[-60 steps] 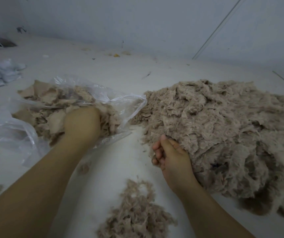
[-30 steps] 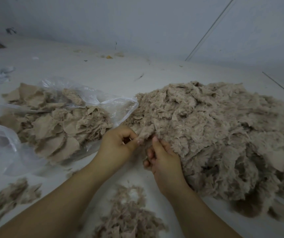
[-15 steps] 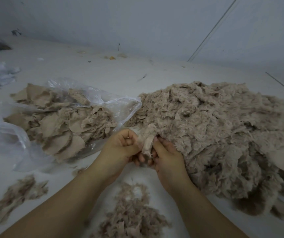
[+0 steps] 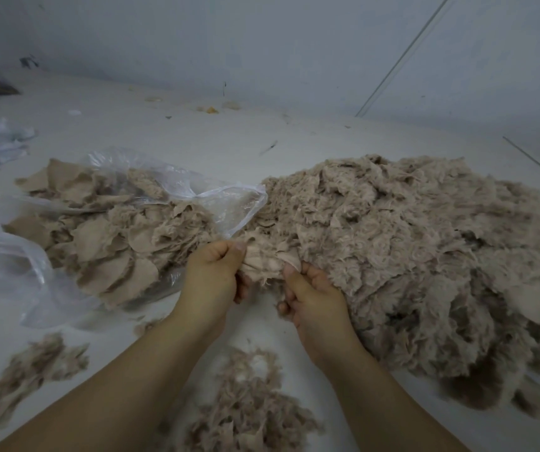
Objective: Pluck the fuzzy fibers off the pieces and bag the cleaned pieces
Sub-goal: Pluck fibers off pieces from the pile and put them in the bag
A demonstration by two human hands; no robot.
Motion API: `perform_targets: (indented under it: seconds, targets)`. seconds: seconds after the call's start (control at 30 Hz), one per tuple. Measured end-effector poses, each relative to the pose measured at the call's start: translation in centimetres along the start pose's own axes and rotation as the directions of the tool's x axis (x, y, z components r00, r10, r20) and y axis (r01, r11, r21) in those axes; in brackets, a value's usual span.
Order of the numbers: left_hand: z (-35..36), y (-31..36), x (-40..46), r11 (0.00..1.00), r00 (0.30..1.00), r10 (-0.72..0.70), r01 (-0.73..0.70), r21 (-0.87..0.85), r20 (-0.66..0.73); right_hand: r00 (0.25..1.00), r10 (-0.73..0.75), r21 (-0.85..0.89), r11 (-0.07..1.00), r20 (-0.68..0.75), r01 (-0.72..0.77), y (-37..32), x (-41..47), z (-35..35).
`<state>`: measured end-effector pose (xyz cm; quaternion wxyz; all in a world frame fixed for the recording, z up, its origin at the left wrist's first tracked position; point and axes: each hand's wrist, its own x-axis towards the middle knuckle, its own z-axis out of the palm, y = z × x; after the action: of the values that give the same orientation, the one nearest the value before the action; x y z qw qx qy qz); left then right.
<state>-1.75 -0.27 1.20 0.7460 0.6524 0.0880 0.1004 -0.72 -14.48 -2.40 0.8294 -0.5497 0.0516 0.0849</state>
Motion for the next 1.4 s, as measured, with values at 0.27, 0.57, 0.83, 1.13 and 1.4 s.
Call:
perform_targets:
  seconds: [0.27, 0.57, 0.83, 1.13, 1.4]
  targets:
    - [-1.3, -0.9, -0.3, 1.0, 0.994, 0.014, -0.016, -0.021, -0.108, 1.0, 0.017, 0.044, 0.999, -0.025, -0.016, -0.2, -0.1, 0.2]
    - [-1.1, 0.0, -1.0, 0.999, 0.995, -0.04, 0.041, -0.009, 0.096, 0.999, -0.041, -0.05, 0.998, 0.001, 0.041, -0.1, -0.1, 0.1]
    - [0.3, 0.6, -1.7, 1.0, 0.987, -0.003, 0.0, 0.015, 0.161, 0.985, -0.105, -0.055, 0.992, 0.135, 0.114, -0.4, -0.7, 0.0]
    - [0.7, -0.1, -1.7, 0.92, 0.986, 0.099, -0.143, 0.365, 0.138, 0.98, -0.085, -0.214, 0.969, 0.177, 0.123, -0.4, -0.7, -0.2]
    - [-0.2, 1.2, 0.1, 0.884, 0.973, 0.129, -0.201, 0.422, 0.192, 0.981, -0.059, -0.215, 0.972, 0.187, 0.1, -0.4, -0.7, -0.3]
